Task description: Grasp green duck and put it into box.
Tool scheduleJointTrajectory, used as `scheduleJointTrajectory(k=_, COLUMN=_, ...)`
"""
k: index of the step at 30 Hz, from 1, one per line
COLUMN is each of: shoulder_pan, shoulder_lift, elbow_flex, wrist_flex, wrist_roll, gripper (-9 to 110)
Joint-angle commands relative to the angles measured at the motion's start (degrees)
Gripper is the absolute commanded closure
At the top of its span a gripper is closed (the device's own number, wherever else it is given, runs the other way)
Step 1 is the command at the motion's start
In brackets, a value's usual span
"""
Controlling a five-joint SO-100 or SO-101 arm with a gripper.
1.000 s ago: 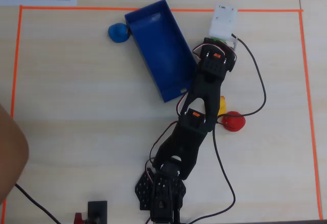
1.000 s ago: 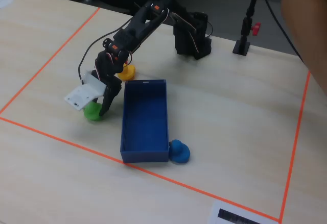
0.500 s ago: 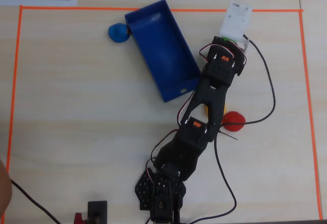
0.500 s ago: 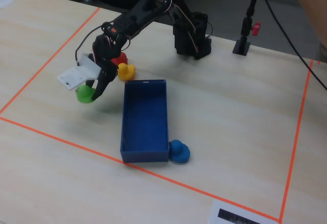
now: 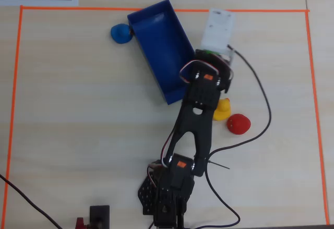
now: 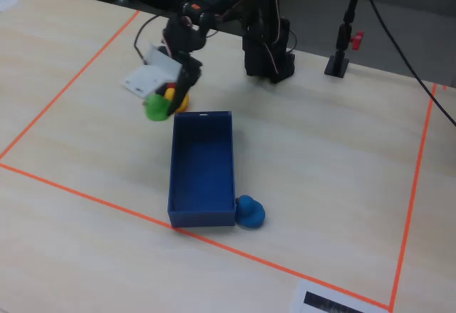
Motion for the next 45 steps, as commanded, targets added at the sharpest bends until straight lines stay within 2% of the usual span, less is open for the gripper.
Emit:
scheduleJointTrajectory(k=1, shoulder_pan=-7.47, shoulder_lift=7.65, elbow_flex=1.76, wrist_flex=3.78, wrist_roll=2.11, gripper=101)
scheduleJointTrajectory(k=6, shoulder_pan=-14.77, shoulder_lift=6.86, elbow_flex=-0.35, wrist_flex=6.5, wrist_roll=5.01, gripper=101)
scheduleJointTrajectory(k=12, shoulder_pan=-18.11, shoulder_lift=-1.23, elbow_flex=-4.75, wrist_flex=6.42, wrist_roll=5.71, gripper=101)
scheduleJointTrajectory(k=23, shoulder_pan=-15.73, shoulder_lift=-16.35, elbow_flex=-15.21, wrist_flex=4.48, wrist_roll=5.98, gripper=101)
scheduleJointTrajectory(k=27, shoulder_pan=-14.15, shoulder_lift=-18.37, elbow_flex=-14.77, wrist_flex=2.02, wrist_roll=4.13, gripper=92)
scheduleJointTrajectory(k=32, shoulder_pan=-12.66, shoulder_lift=-18.98, elbow_flex=-15.38, wrist_flex=1.67, wrist_roll=3.16, gripper=82)
scheduleJointTrajectory(k=38, shoulder_pan=-11.6, shoulder_lift=-17.49, elbow_flex=-14.85, wrist_flex=1.58, wrist_roll=2.64, gripper=77)
scheduleJointTrajectory(k=45, shoulder_pan=-11.07, shoulder_lift=-9.32, elbow_flex=-9.49, wrist_flex=-2.2, wrist_roll=2.99, gripper=82)
